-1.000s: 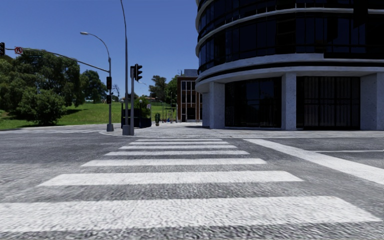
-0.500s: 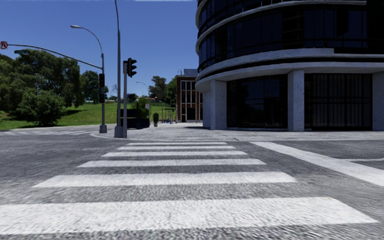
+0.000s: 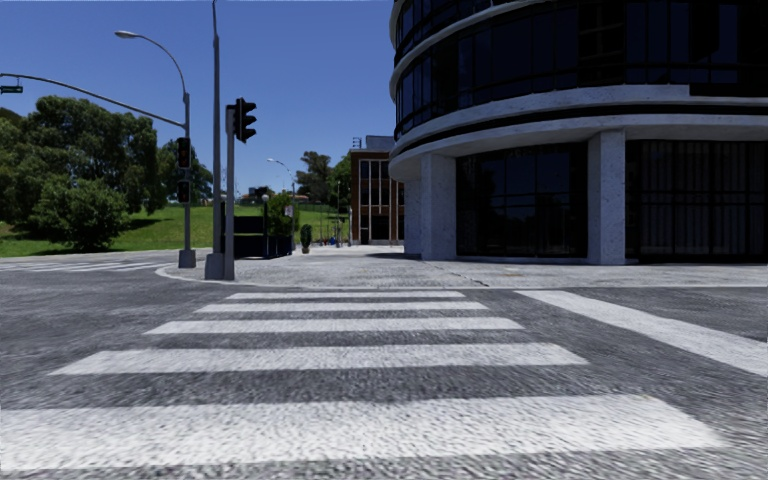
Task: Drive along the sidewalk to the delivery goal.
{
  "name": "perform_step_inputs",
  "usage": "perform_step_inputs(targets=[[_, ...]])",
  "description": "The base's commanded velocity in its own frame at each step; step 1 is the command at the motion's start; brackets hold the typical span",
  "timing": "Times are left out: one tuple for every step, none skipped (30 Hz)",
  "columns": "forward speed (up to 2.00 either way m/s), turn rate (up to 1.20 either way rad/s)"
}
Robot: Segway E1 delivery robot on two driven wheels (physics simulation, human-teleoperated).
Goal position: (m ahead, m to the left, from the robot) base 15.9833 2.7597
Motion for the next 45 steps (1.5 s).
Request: perform_step_inputs(targets=[[2.00, 0.00], [2.00, 0.00], [2.00, 0.00], [2.00, 0.00], [2.00, 0.00], [2.00, 0.00], [2.00, 0.00], [2.00, 0.00], [2.00, 0.00], [2.00, 0.00], [2.00, 0.00], [2.00, 0.00], [2.00, 0.00], [2.00, 0.00], [2.00, 0.00], [2.00, 0.00], [2.00, 0.00], [2.00, 0.00], [2.00, 0.00], [2.00, 0.00], [2.00, 0.01], [2.00, 0.01], [2.00, 0.05], [2.00, 0.08], [2.00, 0.20], [2.00, 0.20], [2.00, 0.29], [2.00, 0.34], [2.00, 0.35], [2.00, 0.35], [2.00, 0.35], [2.00, 0.35], [2.00, 0.35], [2.00, 0.35], [2.00, 0.36], [2.00, 0.36], [2.00, 0.36], [2.00, 0.36], [2.00, 0.35], [2.00, 0.31], [2.00, 0.31], [2.00, 0.00], [2.00, 0.00], [2.00, 0.00], [2.00, 0.00]])
